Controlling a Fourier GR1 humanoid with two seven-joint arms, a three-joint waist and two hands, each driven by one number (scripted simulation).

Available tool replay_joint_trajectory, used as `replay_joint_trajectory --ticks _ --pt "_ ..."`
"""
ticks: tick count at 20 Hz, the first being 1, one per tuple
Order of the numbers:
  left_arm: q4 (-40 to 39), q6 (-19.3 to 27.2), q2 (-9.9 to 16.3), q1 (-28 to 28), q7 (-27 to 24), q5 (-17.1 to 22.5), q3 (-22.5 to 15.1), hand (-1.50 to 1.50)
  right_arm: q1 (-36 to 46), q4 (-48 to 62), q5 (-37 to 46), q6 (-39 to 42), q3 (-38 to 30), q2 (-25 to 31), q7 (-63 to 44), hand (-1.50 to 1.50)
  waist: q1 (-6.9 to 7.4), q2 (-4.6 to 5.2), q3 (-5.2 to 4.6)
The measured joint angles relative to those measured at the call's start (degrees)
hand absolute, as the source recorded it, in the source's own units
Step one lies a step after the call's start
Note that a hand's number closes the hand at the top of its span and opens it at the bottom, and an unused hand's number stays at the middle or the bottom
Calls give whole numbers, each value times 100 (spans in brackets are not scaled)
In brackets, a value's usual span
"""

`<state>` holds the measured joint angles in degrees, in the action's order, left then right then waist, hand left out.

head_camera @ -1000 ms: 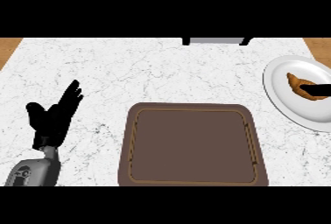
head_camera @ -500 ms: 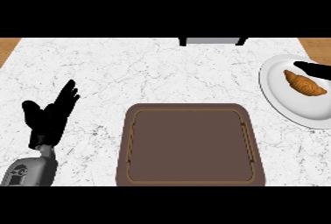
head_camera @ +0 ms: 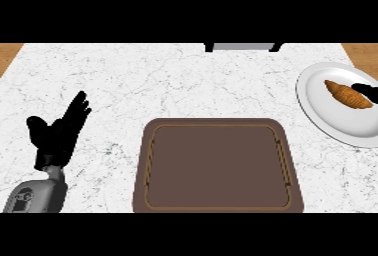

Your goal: Pick the croissant from the tray and place it in the plate

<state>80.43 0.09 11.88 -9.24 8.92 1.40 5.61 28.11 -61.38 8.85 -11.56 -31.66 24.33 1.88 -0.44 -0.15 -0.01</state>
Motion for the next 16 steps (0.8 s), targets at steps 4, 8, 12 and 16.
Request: replay_joint_trajectory --ticks 4,8,12,16 --pt "-112 -2 -63 -87 -31 -59 -14 0 -366 -231 -311 238 -94 201 99 -150 17 8 2" --pt "172 -17 -128 67 85 -90 -67 0 -635 -320 -509 332 -137 364 192 -150 39 10 1" --pt "210 -93 -96 95 103 -76 0 0 -939 -294 -702 385 -250 462 437 -150 41 13 2" --pt "210 -71 -161 139 70 -153 -24 0 -1207 -346 -801 462 -276 579 478 -150 39 13 3"
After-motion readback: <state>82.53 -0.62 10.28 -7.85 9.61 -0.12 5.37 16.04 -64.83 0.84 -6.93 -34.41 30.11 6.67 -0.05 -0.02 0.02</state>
